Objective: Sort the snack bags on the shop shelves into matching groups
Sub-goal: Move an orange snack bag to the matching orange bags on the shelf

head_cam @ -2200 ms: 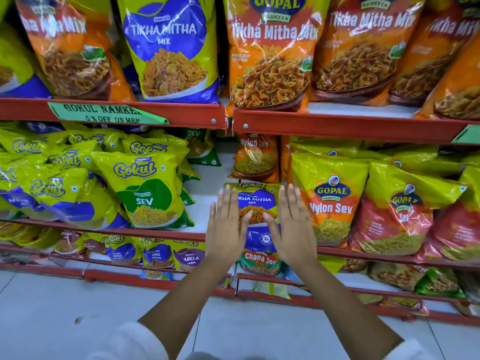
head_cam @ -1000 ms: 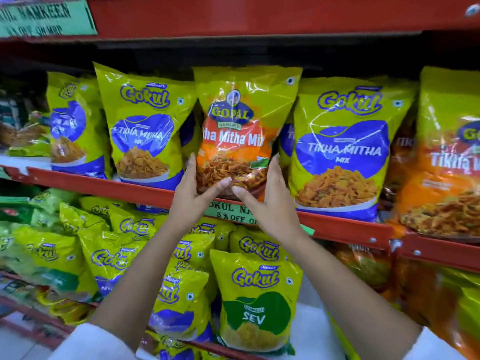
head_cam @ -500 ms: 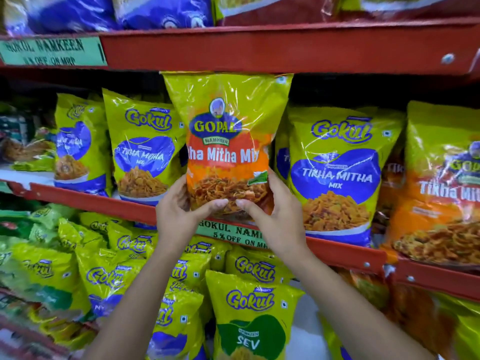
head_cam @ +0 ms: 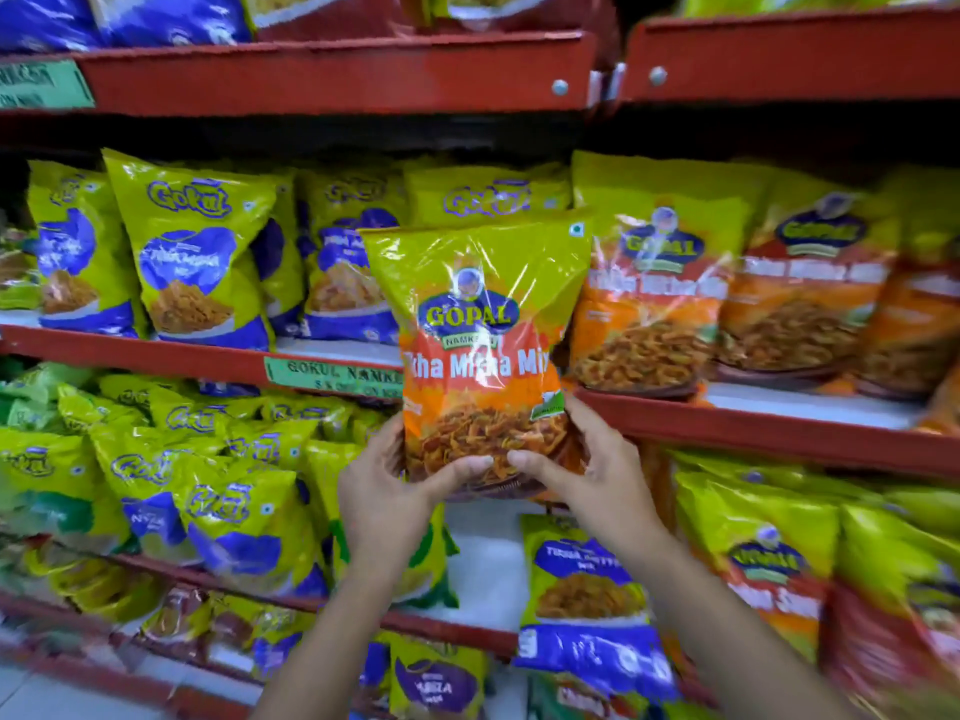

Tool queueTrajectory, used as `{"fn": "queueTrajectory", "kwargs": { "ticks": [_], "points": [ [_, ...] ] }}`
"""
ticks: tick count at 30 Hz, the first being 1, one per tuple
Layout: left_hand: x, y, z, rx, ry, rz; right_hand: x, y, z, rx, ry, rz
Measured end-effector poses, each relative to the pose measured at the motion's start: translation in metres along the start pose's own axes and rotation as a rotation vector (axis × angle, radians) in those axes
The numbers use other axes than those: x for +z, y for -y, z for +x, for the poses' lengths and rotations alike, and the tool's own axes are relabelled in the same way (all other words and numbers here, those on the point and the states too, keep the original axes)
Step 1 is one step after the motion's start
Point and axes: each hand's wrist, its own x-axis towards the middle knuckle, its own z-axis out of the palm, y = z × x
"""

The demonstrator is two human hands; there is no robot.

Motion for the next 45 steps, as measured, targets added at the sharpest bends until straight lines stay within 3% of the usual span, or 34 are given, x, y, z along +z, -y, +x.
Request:
{"fn": "queueTrajectory", "kwargs": {
  "ticks": [11, 24, 32, 41, 45],
  "points": [
    [0.092, 0.002, -0.109, -0.097, 0.089, 0.231, -0.104, -0.067, -0.1, 0.212, -0.057, 0.016],
    [0.125, 0.002, -0.126, -0.092, 0.167, 0.266, -0.129, -0.087, -0.119, 0.28, -0.091, 0.096],
    [0.161, -0.023, -0.097, -0.006, 0.16, 0.22, -0.166, -0.064, -0.092, 0.126, -0.182, 0.086],
    [0.231, -0.088, -0.033, 0.245, 0.132, 0.094, -0.245, -0.026, -0.027, -0.098, -0.293, 0.009],
    [0.262, -0.1, -0.014, 0.268, 0.205, 0.065, -0.273, -0.027, -0.003, -0.107, -0.303, -0.039]
  ]
}}
